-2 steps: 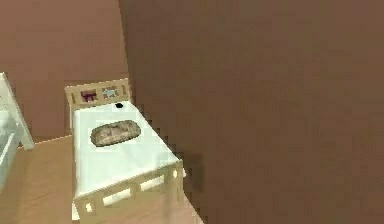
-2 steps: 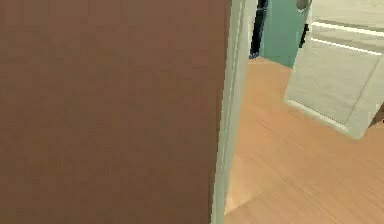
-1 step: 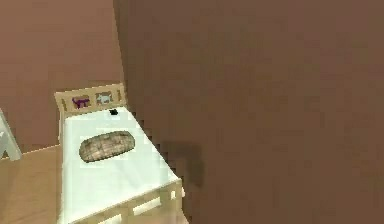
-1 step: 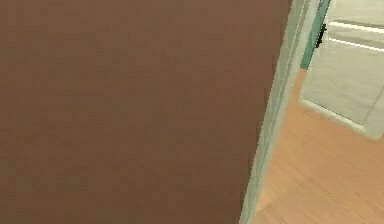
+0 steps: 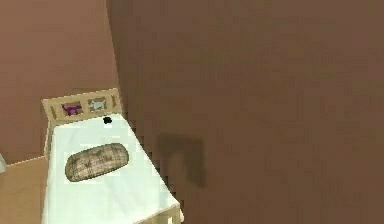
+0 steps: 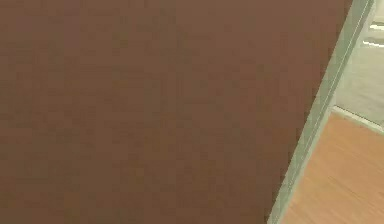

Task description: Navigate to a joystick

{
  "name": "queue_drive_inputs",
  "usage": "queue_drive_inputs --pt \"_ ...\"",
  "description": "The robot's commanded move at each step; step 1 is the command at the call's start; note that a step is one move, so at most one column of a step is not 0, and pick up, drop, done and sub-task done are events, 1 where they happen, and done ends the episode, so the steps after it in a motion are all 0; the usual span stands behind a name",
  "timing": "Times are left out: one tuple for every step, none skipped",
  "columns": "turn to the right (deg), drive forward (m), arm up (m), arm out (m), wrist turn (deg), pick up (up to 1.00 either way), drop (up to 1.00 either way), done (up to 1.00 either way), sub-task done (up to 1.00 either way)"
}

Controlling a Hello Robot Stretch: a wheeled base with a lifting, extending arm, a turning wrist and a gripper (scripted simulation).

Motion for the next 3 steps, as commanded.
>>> queue_drive_inputs --pt "-45.0 0.00 0.00 0.00 0.0 0.00 0.00 0.00 0.00" --pt "-27.0 0.00 0.00 0.00 0.0 0.00 0.00 0.00 0.00" --pt "0.0 0.65 0.00 0.00 0.0 0.00 0.00 0.00 0.00"
